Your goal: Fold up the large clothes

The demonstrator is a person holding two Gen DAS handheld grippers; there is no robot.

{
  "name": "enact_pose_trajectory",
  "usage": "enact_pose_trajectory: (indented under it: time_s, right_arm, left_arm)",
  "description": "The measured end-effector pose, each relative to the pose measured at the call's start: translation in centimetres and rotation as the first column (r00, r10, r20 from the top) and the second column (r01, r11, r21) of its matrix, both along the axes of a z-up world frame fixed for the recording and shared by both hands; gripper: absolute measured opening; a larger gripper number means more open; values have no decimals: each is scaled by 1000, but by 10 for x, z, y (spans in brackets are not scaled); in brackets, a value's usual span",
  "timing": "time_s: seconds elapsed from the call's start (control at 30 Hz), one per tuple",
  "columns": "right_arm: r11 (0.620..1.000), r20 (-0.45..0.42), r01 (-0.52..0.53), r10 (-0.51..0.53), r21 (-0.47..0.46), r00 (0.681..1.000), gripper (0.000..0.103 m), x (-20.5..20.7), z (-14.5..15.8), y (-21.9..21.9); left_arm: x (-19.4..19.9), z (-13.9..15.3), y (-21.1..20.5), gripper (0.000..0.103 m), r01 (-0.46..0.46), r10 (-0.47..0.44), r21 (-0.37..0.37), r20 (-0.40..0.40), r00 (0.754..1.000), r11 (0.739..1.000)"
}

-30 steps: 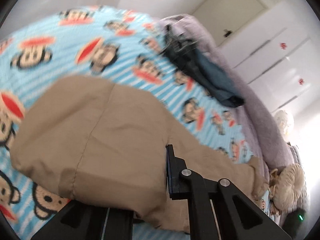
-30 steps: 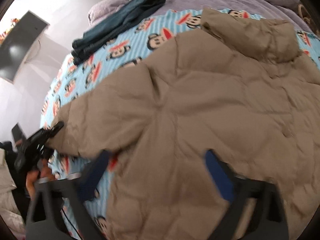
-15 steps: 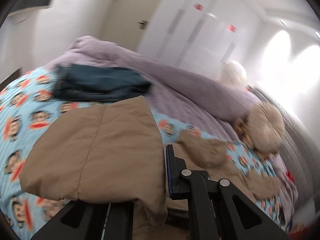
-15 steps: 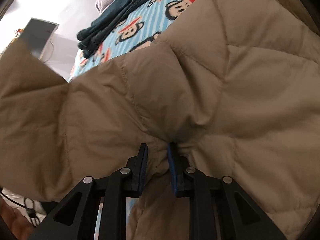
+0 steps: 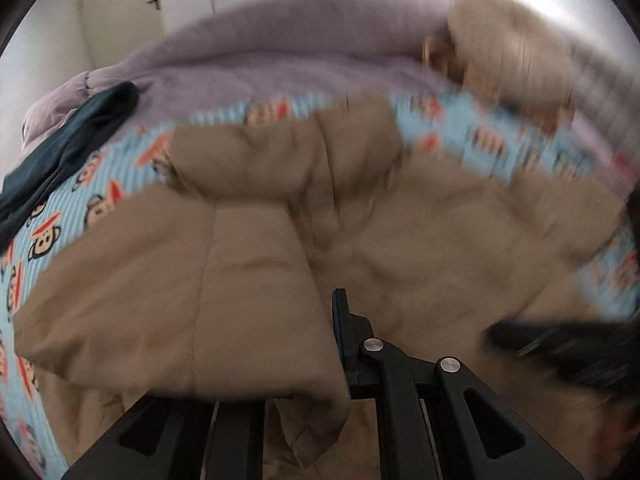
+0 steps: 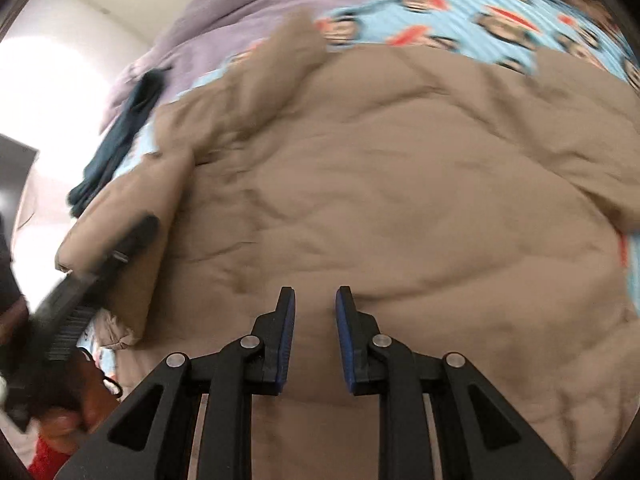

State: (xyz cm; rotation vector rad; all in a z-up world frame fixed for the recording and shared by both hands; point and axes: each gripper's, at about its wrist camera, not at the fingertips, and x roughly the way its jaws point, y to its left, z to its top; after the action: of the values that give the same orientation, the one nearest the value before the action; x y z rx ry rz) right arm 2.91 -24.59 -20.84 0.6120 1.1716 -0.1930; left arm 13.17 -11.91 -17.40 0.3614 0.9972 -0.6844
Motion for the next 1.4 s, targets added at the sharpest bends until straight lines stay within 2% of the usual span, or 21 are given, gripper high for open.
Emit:
enact_pose_trajectory:
  time_s: [0.03,0.07,0.1,0.13,0.23,0.3,0.4,0.5,0.53,0.6,0.7,0.73,0.83,0.93,0.97,1.03,1.07,1.1,1.2,1.27,1.4]
  right_arm:
    - [1000,-1,9,-9,3,1000,23,-4,-1,-5]
    - [1000,1,13,-13,5,1000,23,-7,-2,-9]
    - [1000,2,14,-14,5,1000,23,-6,-2,-11]
    - [1000,7,14,-14,6,1000,25,-6,-2,-13]
    - [1000,15,10,-10,4,1000,39,-1,-2,-11]
    - [1000,19,-7,7,-17,1000,60,-5,3,-11]
    - [994,42,-67,71,-88,997,81,-9,20,5]
    - [965,111,-168,193,-200,975,84,-7,48,36]
    - [947,128,-207,244,-245,961,84,-5,56,49]
    - [892,138,-300,362,-337,922,102,1,65,82]
    - [779,86,-404,500,-480,862,103,15,63,132]
    - [732,59,-419,529,-537,847,103,18,61,146]
    - [630,25,-432,583,-645,812,103,34,55,179]
    - [587,-13,-424,575,-689,818,103,61,41,192]
    - [586,-29,-420,559,-692,828,101,71,37,190]
    - [621,-9,-398,533,-675,846,62,82,38,179]
    - [656,1,-386,508,-649,861,9,87,39,167]
    - [681,10,-373,487,-631,873,6,87,42,163]
    - [845,84,-221,297,-486,951,5,82,46,100]
    - [903,94,-134,188,-409,978,5,71,40,60]
    - [955,45,-40,56,-294,997,5,47,12,7]
  left_arm:
    - [-6,-5,-2,19,1,-1,16,-5,1000,1000]
    - [-10,-7,1,47,2,-2,7,-11,1000,1000]
    - [-14,-7,7,85,0,0,-4,-13,1000,1000]
    - [-19,-2,10,96,-10,10,-20,4,1000,1000]
    - [-25,7,22,99,9,-8,-46,36,999,999]
    - [-34,23,36,99,14,-11,-68,47,999,998]
    - [-43,51,75,99,-37,50,-124,108,993,992]
    - [-34,65,127,99,-175,192,-126,142,971,976]
    - [-30,66,144,99,-229,244,-114,147,959,967]
    - [-25,60,178,99,-341,348,-71,155,925,937]
    - [-28,42,218,99,-445,441,6,123,889,895]
    - [-32,36,227,99,-462,457,29,111,883,886]
    - [-38,17,234,99,-467,457,94,109,883,879]
    - [-35,1,224,99,-455,443,113,117,889,883]
    - [-33,-2,220,99,-464,450,114,128,884,879]
    - [-27,-5,215,99,-486,473,101,130,872,868]
    - [-24,-5,214,99,-500,488,85,129,863,862]
    - [-17,-6,214,99,-510,498,77,128,857,857]
    - [-11,-4,214,99,-522,510,63,145,848,850]
    - [-10,-3,210,99,-515,501,61,160,850,855]
    - [-10,-5,199,99,-487,456,99,230,860,868]
